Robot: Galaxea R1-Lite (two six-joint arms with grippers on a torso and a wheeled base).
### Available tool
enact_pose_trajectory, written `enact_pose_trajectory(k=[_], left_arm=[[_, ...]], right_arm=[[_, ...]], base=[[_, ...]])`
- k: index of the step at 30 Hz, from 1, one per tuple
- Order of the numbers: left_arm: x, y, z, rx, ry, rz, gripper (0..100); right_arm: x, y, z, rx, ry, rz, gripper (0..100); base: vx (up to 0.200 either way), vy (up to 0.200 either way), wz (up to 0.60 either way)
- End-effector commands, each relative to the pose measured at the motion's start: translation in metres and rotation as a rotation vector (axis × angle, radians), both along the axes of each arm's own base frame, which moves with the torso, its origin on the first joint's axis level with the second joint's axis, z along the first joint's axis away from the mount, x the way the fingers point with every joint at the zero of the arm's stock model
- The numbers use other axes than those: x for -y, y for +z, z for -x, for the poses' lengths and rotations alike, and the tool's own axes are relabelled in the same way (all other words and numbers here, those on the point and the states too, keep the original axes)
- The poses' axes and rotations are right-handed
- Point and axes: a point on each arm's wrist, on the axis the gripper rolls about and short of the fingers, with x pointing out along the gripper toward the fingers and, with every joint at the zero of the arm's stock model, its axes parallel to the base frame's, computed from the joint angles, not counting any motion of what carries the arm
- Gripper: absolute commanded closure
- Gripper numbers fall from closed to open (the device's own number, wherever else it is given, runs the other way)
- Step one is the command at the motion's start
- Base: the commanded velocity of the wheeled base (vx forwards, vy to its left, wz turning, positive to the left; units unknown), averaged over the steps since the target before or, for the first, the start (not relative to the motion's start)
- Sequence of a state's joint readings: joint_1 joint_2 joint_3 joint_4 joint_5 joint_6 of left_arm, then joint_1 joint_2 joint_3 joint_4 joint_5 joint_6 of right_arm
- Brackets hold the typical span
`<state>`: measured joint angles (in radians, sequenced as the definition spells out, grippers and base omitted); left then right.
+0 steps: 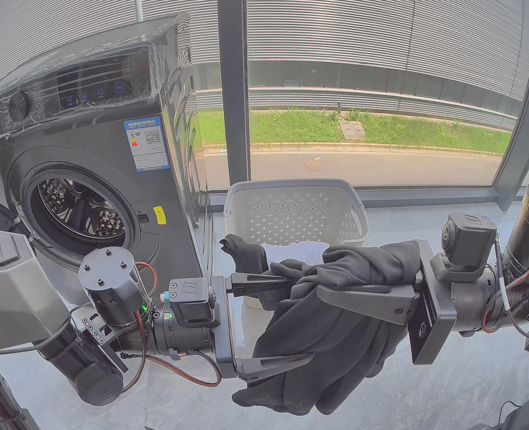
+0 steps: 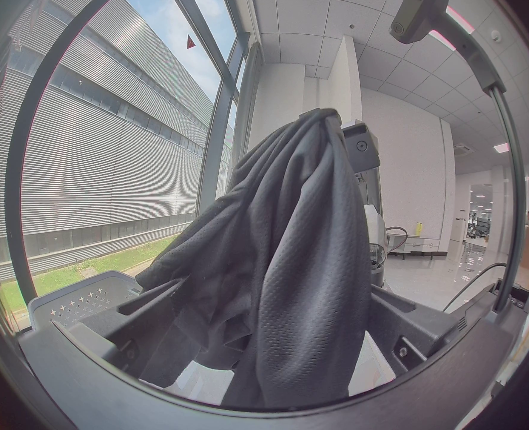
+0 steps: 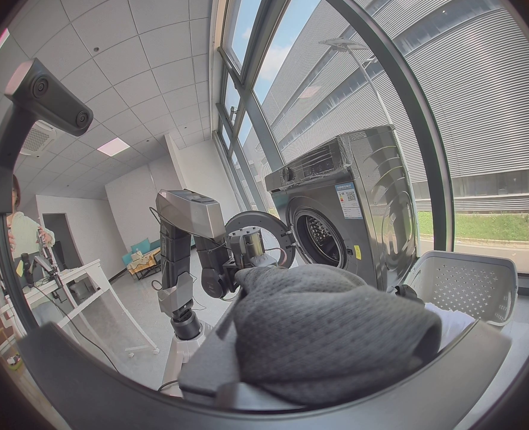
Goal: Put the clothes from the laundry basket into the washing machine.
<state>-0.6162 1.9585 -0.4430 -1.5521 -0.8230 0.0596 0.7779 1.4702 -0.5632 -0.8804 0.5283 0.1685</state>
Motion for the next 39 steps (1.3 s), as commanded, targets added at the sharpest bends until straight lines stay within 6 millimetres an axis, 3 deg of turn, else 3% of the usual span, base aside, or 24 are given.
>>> enact_pose_trajectory(k=[1, 29, 39], left_arm=[[-0.005, 0.008, 0.002, 0.022, 0.003, 0.015, 0], [-0.02, 0.016, 0.005, 0.04, 0.045, 0.025, 0], [0.0, 0.009, 0.02, 0.014, -0.049, 0.011, 0]], right_arm=[[0.002, -0.002, -0.001, -0.006, -0.01, 0.006, 100], [0.003, -0.001, -0.002, -0.002, -0.019, 0.002, 100], [-0.002, 0.002, -0.002, 0.003, -0.004, -0.005, 100]], base=[[0.0, 0.0, 0.0], [0.0, 0.0, 0.0], [0.0, 0.0, 0.0]])
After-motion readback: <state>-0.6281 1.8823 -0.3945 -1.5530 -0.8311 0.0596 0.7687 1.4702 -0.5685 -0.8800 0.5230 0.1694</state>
